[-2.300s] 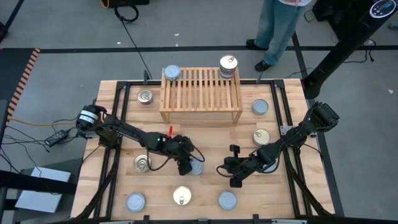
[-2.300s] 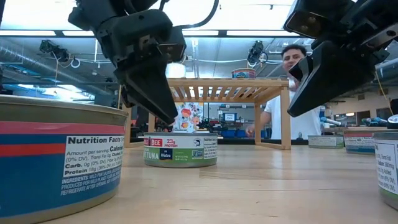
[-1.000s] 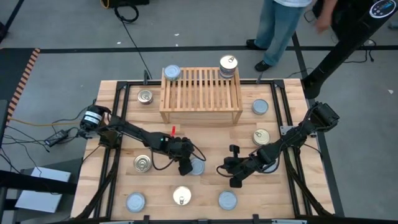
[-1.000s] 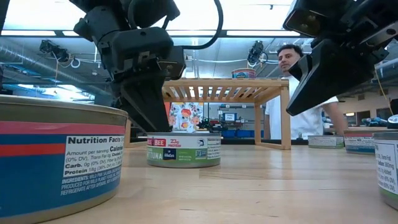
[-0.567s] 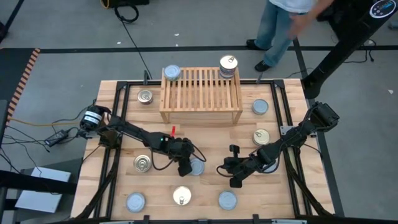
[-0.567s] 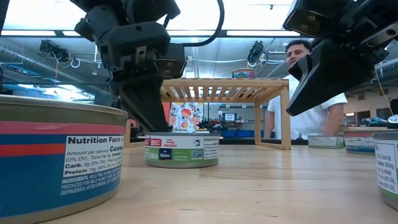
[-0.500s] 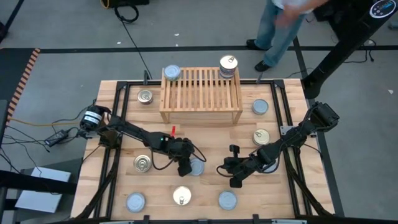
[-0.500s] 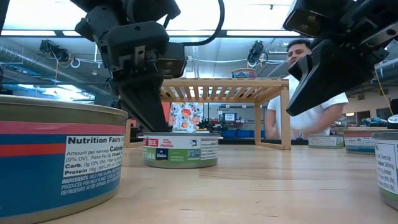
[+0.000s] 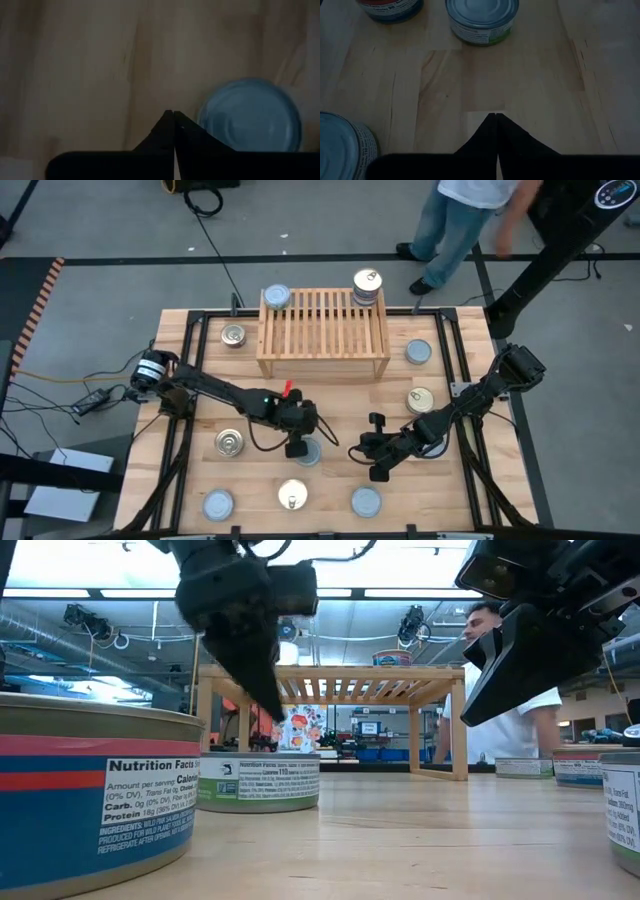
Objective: Stack canned seafood by type on shelf
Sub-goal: Stack the green tuna can on top of the other green tuna can on the shelf
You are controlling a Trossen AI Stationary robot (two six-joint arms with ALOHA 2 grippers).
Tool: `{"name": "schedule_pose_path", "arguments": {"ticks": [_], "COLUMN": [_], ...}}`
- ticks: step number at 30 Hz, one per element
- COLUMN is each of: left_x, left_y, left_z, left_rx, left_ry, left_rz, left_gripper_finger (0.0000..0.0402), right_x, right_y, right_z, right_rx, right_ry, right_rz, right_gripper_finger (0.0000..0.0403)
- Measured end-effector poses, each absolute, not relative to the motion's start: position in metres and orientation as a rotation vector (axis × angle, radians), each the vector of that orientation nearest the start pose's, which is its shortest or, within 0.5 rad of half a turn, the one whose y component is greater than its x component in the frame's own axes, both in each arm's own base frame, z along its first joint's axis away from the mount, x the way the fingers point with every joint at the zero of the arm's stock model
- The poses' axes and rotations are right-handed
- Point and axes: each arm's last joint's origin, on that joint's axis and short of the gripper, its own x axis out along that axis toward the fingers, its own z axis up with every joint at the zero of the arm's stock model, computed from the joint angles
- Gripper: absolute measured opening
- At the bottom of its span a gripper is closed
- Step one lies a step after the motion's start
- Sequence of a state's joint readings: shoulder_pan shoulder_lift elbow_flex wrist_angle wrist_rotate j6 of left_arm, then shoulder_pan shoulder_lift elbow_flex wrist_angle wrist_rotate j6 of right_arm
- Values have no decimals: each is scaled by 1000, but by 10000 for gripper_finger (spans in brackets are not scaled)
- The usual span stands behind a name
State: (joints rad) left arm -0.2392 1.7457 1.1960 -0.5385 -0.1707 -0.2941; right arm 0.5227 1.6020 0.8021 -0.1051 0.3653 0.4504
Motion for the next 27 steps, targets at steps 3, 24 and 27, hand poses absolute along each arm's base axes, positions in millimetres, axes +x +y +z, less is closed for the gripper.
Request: {"name": "schedule_pose_path", "arguments": {"ticks": [3,24,27], "left_x": [344,343,343], "left_y": [-80,-81,-79], "left_z": [208,172,172], "left_rx": [-48,-219,-228], "left_ry": [1060,1207,1210], "left_rz": [78,-23,-26], "left_gripper_finger": [2,70,52], "right_x": [266,266,266], "right_y": [141,141,141], "right_z": [159,159,159], "right_rx": [35,38,38], "right_ry": [825,819,819], "right_rz": [-40,-38,-38], "right_gripper_finger": [13,20,16]}}
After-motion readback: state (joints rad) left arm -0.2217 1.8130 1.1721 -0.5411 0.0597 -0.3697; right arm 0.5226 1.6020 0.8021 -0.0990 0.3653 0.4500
